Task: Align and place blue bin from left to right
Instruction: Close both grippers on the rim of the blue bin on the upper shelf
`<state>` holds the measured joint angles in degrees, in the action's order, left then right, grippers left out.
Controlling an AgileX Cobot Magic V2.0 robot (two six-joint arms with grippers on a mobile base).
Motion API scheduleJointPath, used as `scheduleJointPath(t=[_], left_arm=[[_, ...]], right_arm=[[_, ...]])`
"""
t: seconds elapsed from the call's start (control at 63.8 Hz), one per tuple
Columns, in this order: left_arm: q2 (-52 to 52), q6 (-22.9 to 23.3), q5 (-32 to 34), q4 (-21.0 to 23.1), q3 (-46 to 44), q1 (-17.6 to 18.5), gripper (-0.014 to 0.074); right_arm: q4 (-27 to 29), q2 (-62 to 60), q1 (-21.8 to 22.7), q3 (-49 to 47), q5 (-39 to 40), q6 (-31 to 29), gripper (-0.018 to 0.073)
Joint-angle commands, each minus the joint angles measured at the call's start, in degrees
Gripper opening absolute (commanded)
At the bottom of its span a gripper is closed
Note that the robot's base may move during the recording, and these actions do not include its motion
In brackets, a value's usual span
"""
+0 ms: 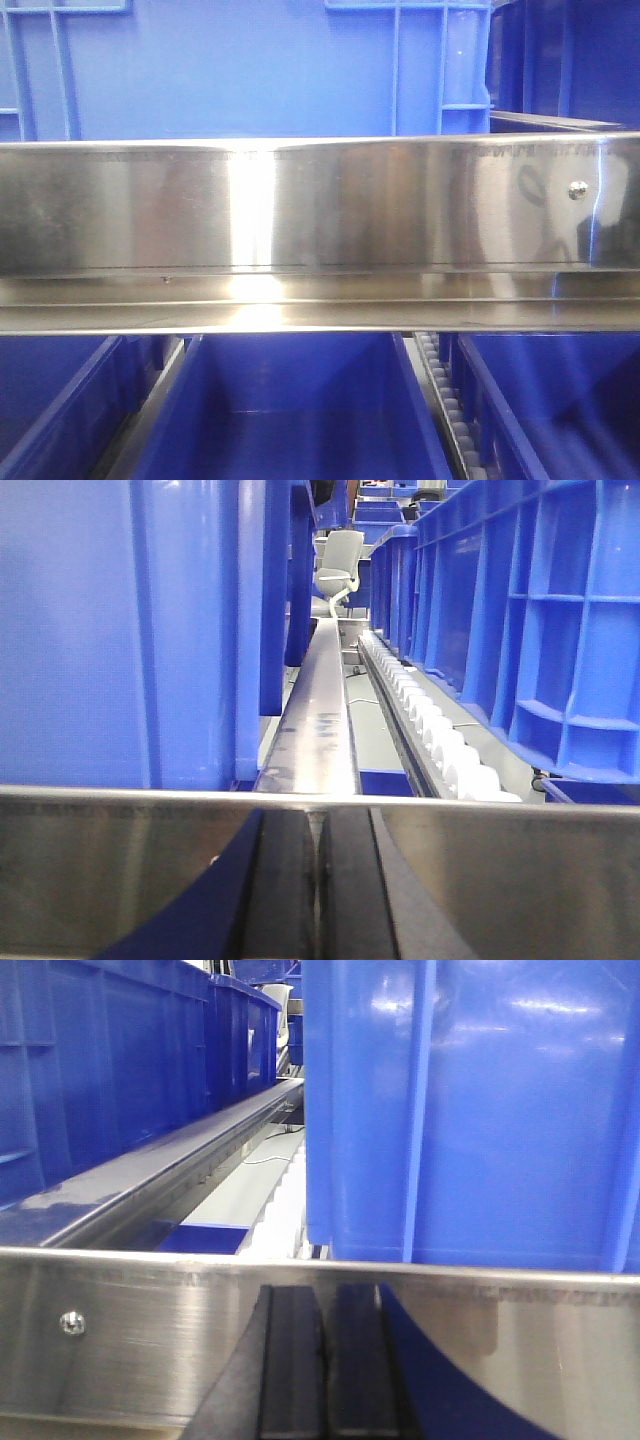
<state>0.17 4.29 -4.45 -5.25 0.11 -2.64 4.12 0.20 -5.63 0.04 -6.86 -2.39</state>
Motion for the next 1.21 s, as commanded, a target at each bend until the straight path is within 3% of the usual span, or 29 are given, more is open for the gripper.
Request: scheduleJointPath(t=[0.0,0.815,0.987,1.066,1.191], left_arm=[[-0.2,-0.1,0.8,0.2,-0.1,0.3,0.0011],[-0.2,-0.1,2.6,0.2,-0.1,0.3,0.0011],[-0.2,-0.1,8.5,0.4,-0.1,0.3,0.0011],[-0.2,-0.1,11.8,2.7,-0.1,0.3,0.0011],[-0.2,-0.1,9.1,3.5,-4.0,0.3,0.0015]], right_arm=[[-0.3,-0.2,-0.2,0.0,1.4,-0.4,-0.007],[-0.3,-0.2,-0.1,0.0,3.1,-0.4,-0.007],[-0.2,-0.2,-0.1,0.0,7.7,-0.4,-0.007],[1.8,-0.2,-0.1,-0.4,11.6,-0.3,-0.007],[2.0,-0.2,-0.1,-9.9,4.6,-0.3,-0.007]])
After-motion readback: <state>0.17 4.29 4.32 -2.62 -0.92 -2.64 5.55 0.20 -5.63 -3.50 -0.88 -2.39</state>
